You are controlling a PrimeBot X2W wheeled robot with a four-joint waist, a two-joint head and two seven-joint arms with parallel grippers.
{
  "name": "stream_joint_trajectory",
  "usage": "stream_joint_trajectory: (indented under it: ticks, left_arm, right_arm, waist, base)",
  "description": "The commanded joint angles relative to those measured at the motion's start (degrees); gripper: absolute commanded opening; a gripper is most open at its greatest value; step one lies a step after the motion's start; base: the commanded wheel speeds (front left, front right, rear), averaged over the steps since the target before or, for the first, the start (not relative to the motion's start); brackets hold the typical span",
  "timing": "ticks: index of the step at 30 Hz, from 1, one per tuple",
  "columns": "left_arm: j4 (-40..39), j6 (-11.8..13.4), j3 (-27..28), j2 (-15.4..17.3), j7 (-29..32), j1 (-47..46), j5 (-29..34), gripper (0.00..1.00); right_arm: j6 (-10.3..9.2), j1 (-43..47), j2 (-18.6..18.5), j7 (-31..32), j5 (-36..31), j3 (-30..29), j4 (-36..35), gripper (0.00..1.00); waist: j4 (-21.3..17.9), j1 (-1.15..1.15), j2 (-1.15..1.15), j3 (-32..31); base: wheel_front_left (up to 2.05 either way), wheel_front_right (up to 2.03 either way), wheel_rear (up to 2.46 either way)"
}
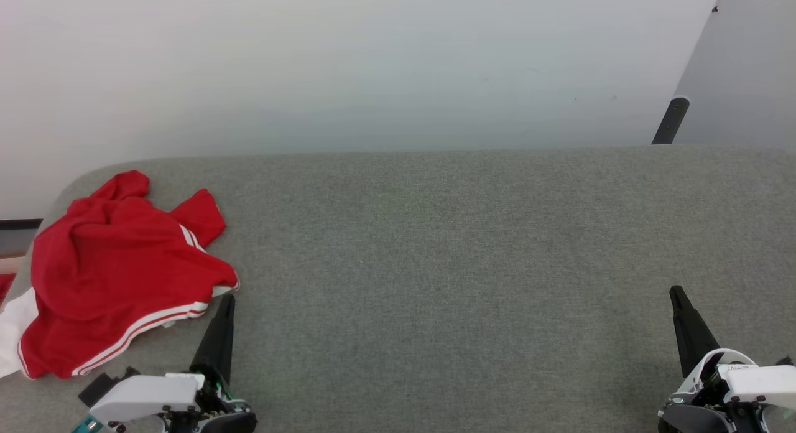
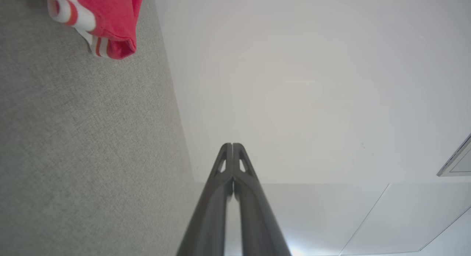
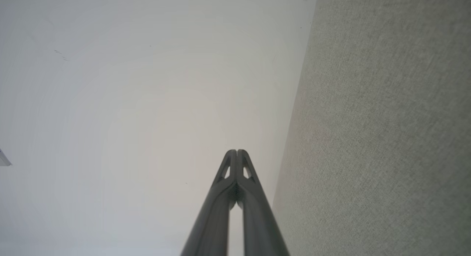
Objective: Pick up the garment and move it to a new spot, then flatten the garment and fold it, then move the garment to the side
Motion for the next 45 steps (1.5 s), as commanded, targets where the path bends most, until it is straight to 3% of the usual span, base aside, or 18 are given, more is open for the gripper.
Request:
stream_joint_trajectory:
  ticks: [1,30,31,33,34,35,45]
  left_arm:
    - [0.0,-0.2,0.1,0.0,0.1,-0.6,0.1,0.0]
    - [0.0,-0.2,0.1,0.0,0.1,-0.6,0.1,0.0]
    - [0.2,0.0,0.0,0.0,0.0,0.1,0.0,1.0]
    - [1.0,0.0,-0.1,-0.2,-0.1,0.8,0.0,1.0]
    - [1.6,0.0,-0.1,-0.3,-0.1,1.4,0.0,0.0]
    - [1.8,0.0,-0.1,-0.3,-0.2,1.4,0.1,1.0]
    - [1.7,0.1,-0.4,1.4,-2.0,-0.6,3.3,1.0]
  right_arm:
    - [0.02,-0.2,0.2,0.0,0.3,0.1,0.0,0.0]
    - [0.02,-0.2,0.2,0.0,0.3,0.1,0.0,0.0]
    - [0.0,0.0,0.0,0.0,0.0,0.0,0.2,1.0]
    - [-0.01,0.6,0.1,0.0,0.0,0.0,1.1,1.0]
    - [-0.01,1.1,0.2,0.0,0.0,0.0,1.7,0.0]
    - [-0.01,1.0,0.2,-0.1,0.0,0.0,1.9,1.0]
    - [-0.01,-2.4,-0.4,-1.4,-1.1,1.0,3.3,1.0]
  waist:
    - [0.0,0.0,0.0,0.0]
    - [0.0,0.0,0.0,0.0]
    - [0.0,0.0,0.0,0.0]
    - [0.0,0.0,0.0,0.0]
    - [0.0,0.0,0.0,0.0]
    - [0.0,0.0,0.0,0.0]
    - [0.1,0.0,0.0,0.0]
  base:
    - [0.0,0.0,0.0]
    - [0.0,0.0,0.0]
    - [0.0,0.0,0.0]
    - [0.0,0.0,0.0]
    - [0.0,0.0,0.0]
    - [0.0,0.0,0.0]
    - [0.0,0.0,0.0]
